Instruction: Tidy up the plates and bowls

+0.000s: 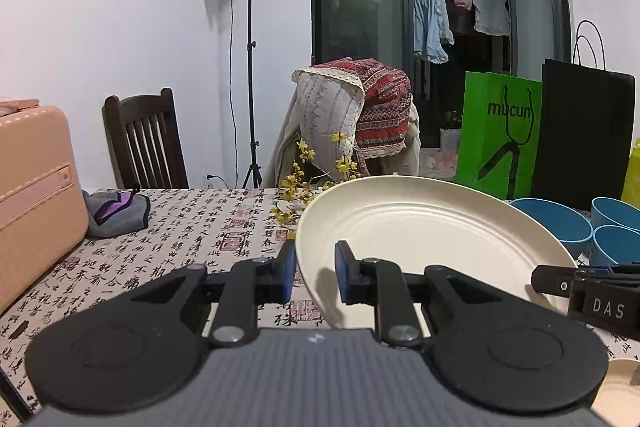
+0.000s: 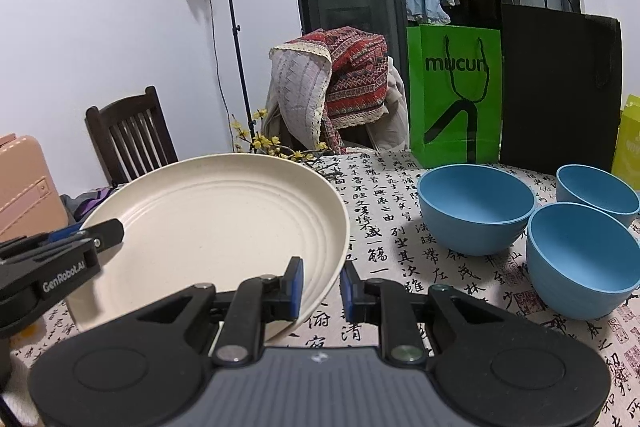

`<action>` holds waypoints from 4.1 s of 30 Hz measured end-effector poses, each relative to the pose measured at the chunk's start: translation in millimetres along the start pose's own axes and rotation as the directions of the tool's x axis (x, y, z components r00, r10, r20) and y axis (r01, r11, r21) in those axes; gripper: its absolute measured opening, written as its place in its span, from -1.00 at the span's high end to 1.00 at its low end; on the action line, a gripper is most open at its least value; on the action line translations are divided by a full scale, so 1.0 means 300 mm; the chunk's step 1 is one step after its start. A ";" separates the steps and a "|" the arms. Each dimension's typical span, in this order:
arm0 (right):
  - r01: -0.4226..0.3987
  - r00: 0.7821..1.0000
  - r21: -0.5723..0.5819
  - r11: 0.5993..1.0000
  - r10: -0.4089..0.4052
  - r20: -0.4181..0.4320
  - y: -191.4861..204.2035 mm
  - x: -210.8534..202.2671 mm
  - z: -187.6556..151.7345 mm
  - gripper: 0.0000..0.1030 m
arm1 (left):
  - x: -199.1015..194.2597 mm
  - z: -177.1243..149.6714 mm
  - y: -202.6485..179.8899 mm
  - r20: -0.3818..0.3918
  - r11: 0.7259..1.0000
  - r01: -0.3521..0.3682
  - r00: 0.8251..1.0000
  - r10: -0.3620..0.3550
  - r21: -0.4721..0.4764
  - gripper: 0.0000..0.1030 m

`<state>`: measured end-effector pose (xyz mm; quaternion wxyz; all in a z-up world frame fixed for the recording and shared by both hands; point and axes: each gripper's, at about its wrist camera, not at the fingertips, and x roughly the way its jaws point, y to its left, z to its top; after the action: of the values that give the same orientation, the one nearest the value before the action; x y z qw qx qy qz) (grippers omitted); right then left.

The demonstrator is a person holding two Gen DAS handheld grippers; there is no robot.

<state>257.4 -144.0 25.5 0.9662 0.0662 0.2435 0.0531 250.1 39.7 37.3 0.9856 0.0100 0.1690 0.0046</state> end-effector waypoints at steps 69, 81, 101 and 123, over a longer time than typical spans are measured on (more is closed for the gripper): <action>-0.039 0.992 0.015 0.999 0.037 0.123 -0.095 -0.306 -0.130 0.63 | -0.396 -0.112 -0.067 0.115 0.995 0.025 0.993 -0.014 -0.092 0.60; -0.030 0.990 0.018 0.999 0.027 0.136 -0.105 -0.342 -0.161 0.63 | -0.419 -0.130 -0.086 0.113 0.995 0.026 0.994 -0.015 -0.092 0.60; 0.007 0.986 0.035 0.999 -0.013 0.168 -0.114 -0.409 -0.194 0.63 | -0.452 -0.153 -0.118 0.121 0.996 0.052 0.992 -0.042 -0.075 0.60; 0.047 0.978 0.052 0.998 -0.056 0.201 -0.141 -0.473 -0.241 0.63 | -0.467 -0.172 -0.181 0.128 0.995 0.088 0.988 -0.081 -0.053 0.60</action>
<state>101.4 -197.4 21.7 0.9852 0.0876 0.1466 0.0154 101.1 -15.4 34.2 0.9934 -0.0256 0.1066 -0.0328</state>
